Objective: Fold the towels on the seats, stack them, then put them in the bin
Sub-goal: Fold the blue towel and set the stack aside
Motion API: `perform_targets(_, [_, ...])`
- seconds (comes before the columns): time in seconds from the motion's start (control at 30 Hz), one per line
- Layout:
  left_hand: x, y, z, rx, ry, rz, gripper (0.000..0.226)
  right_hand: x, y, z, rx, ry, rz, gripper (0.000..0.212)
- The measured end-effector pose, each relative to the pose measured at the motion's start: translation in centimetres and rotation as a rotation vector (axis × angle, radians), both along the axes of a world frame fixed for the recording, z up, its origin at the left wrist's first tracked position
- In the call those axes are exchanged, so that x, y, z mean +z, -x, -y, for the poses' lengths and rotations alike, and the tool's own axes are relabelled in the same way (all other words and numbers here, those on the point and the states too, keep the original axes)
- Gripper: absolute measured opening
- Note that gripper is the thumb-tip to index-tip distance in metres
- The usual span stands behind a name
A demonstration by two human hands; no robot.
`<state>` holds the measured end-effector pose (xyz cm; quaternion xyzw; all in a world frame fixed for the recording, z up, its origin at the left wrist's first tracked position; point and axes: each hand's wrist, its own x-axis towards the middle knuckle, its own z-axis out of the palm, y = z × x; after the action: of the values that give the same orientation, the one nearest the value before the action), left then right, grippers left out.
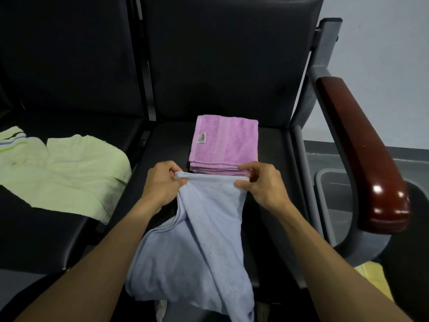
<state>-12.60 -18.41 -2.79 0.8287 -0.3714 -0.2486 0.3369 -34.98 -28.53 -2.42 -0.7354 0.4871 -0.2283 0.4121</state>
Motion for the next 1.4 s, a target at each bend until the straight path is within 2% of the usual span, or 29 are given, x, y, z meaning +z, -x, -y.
perform_targets(0.1, [0.1,0.2,0.0,-0.016,0.013,0.005,0.014,-0.1,0.0,0.0,0.011,-0.019,-0.048,0.007])
perform_targets(0.17, [0.4,0.4,0.0,-0.022,0.042,0.009,0.014,-0.2,-0.1,0.1,-0.019,-0.009,-0.035,0.011])
perform_targets(0.37, [2.1,1.2,-0.6,-0.068,0.098,0.044,0.011,0.9,0.1,-1.4,-0.112,-0.133,0.196,0.017])
perform_targets(0.47, [3.9,1.8,-1.8,-0.076,0.121,0.041,0.011,2.9,0.6,-3.2,-0.115,-0.158,0.252,0.015])
perform_targets(0.67, [12.7,2.5,-4.2,-0.095,0.253,0.103,0.011,11.9,2.1,-5.8,-0.062,0.005,0.279,0.018])
perform_targets(0.8, [20.1,2.6,-6.4,-0.136,0.352,0.198,0.014,19.5,3.2,-7.4,0.045,0.161,0.181,0.014])
perform_targets(0.9, [23.4,3.2,-7.8,-0.141,0.367,0.300,0.016,23.1,3.6,-8.7,0.068,0.292,0.075,0.016])
perform_targets(1.03, [25.6,4.2,-9.5,-0.110,0.395,0.366,0.018,25.9,3.7,-10.6,-0.014,0.477,0.064,0.016])
perform_targets(1.27, [27.1,5.5,-10.6,-0.072,0.385,0.432,0.022,27.7,4.8,-12.1,-0.077,0.558,0.101,0.020])
perform_targets(1.4, [27.4,6.6,-11.3,-0.103,0.419,0.400,0.018,27.7,5.4,-13.0,-0.079,0.509,0.146,0.017])
